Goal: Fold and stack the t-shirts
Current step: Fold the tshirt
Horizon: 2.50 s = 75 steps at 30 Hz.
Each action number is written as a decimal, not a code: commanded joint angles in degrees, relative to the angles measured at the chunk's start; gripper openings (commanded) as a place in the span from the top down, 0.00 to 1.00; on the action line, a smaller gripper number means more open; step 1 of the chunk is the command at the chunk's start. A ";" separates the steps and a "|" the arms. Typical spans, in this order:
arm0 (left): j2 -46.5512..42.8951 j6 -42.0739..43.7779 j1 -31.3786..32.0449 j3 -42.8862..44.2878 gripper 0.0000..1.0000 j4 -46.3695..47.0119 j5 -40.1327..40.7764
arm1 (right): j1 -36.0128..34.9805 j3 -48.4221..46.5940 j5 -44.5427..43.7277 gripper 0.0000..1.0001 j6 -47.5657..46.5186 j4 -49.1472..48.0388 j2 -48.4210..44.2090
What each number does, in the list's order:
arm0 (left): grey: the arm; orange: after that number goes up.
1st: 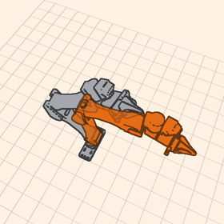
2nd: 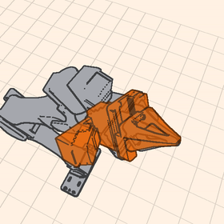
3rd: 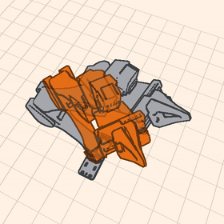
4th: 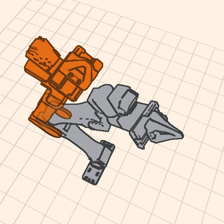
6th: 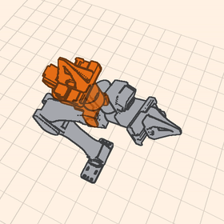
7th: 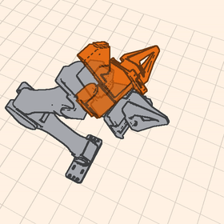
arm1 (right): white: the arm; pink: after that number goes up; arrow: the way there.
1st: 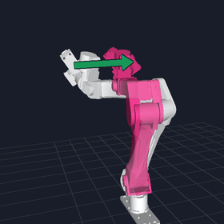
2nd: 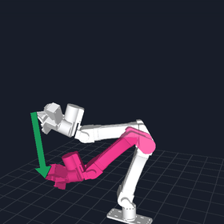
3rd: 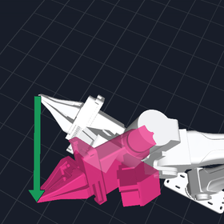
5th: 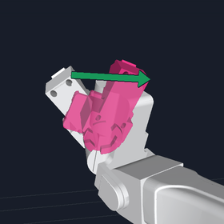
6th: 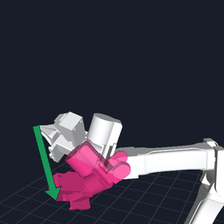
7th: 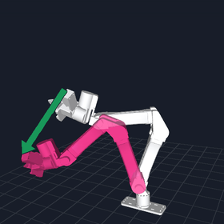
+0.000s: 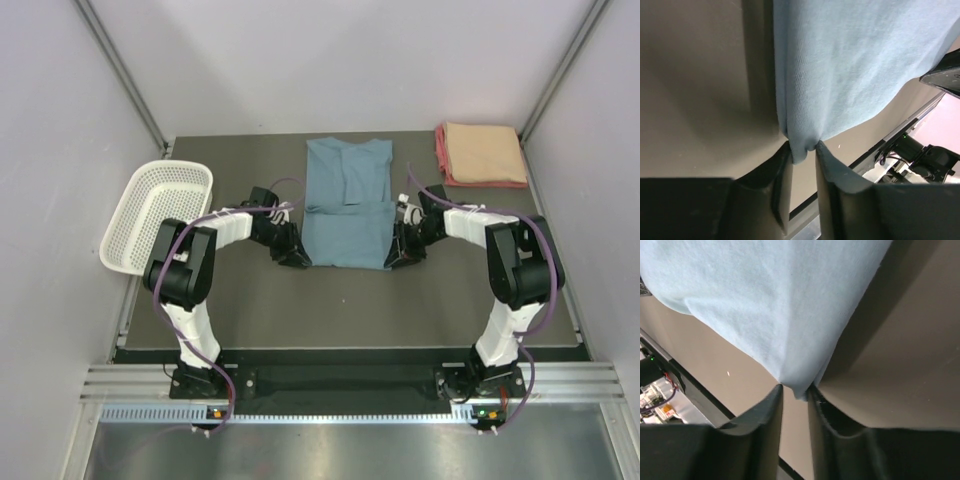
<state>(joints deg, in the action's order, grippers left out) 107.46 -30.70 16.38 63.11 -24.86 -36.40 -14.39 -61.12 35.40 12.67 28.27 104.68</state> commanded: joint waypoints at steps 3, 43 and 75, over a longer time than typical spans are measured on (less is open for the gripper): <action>-1.12 1.42 0.32 0.52 0.90 0.79 -1.92 | -0.64 0.48 -0.67 0.83 0.78 -1.30 -0.53; -6.49 8.46 3.66 12.45 0.82 -10.67 5.34 | 0.07 -24.38 -13.26 0.66 -3.70 22.17 3.06; 15.94 12.68 0.41 22.31 0.93 -5.81 6.24 | 7.36 -19.64 6.89 0.82 8.34 -0.07 17.84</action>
<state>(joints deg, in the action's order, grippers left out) 122.54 -24.53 17.61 83.05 -25.23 -37.95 -8.38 -77.82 47.59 22.90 30.06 121.99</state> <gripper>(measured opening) 0.076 0.173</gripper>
